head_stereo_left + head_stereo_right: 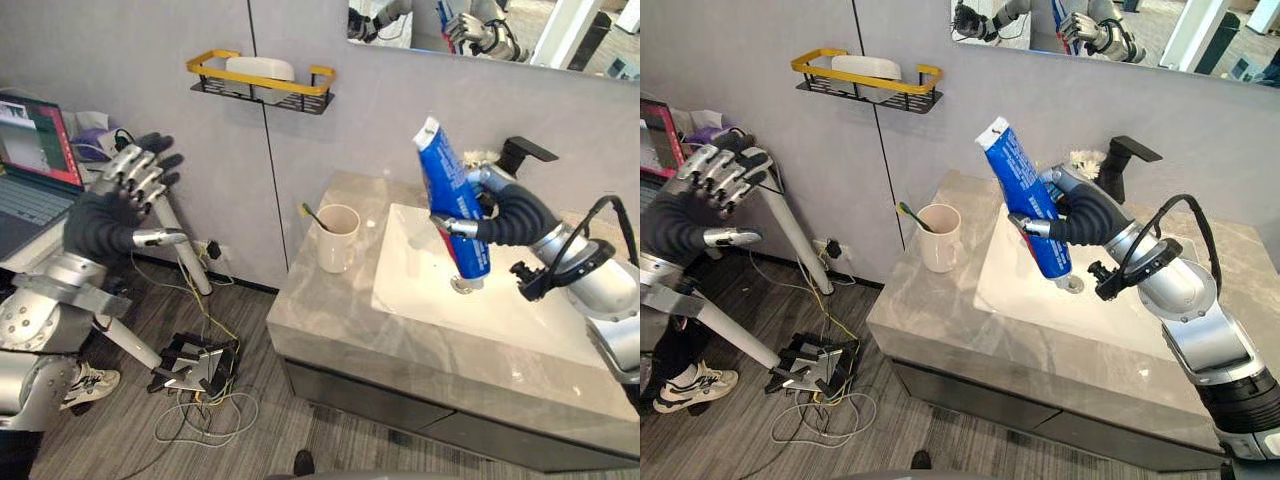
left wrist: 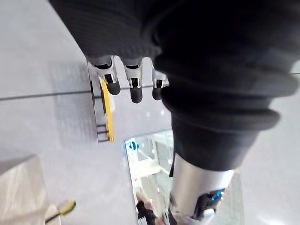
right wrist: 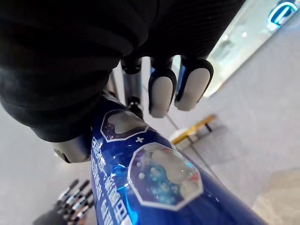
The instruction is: Organize washtable
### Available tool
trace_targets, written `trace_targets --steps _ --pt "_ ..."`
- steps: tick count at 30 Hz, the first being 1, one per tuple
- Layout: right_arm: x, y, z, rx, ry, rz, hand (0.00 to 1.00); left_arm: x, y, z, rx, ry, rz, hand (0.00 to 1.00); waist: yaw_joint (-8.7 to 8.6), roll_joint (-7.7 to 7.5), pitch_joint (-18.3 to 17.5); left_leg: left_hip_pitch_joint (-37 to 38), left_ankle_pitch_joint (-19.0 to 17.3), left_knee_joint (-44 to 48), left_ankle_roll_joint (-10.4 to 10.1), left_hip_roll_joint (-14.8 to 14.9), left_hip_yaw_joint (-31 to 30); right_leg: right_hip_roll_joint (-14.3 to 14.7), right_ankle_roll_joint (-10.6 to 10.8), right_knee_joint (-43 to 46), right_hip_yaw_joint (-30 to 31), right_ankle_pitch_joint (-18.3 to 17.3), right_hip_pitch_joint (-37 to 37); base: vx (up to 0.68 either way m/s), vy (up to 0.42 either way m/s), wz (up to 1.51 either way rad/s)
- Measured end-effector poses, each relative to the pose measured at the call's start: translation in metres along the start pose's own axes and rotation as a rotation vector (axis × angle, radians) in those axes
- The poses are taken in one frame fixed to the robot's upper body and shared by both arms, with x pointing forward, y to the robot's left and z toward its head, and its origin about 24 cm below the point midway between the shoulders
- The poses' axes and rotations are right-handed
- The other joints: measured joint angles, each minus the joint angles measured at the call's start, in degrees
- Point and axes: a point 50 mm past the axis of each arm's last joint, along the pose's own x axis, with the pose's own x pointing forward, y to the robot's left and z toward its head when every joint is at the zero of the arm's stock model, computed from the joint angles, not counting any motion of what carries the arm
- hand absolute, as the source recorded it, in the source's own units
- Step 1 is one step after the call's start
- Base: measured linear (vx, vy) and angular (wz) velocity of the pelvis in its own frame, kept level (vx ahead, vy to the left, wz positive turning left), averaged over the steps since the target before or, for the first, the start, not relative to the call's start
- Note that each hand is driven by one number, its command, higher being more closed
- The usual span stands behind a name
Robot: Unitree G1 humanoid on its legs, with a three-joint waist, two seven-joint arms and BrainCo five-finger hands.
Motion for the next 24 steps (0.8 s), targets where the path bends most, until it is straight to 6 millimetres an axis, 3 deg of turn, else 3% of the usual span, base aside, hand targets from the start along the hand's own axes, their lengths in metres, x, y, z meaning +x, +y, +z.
trace_targets --steps 5,12,24 --pt "0.003 0.017 0.006 -0.017 -0.036 0.047 1.00 0.003 -0.039 -0.021 -0.167 0.105 -0.161 0.00 -0.02 0.63 0.13 0.01 0.60 0.02 0.04 0.06 -0.04 0.05 0.00 -0.01 -0.03 0.00 0.01 0.00 0.000 0.00" --pt "0.008 0.031 0.012 -0.050 -0.083 0.048 1.00 0.009 -0.069 -0.039 -0.278 0.189 -0.277 0.00 -0.24 0.96 0.12 0.15 1.01 0.23 -0.50 0.15 -0.45 0.15 -0.01 0.04 -0.32 0.00 -0.01 0.00 0.003 0.02" --pt "0.025 0.054 0.034 -0.072 -0.218 0.101 1.00 0.036 -0.103 -0.039 -0.323 0.153 -0.410 0.00 -0.34 1.70 0.24 0.33 1.02 0.02 -0.51 0.30 -0.13 0.26 0.08 -0.08 0.26 0.23 -0.12 -0.01 0.005 -0.01"
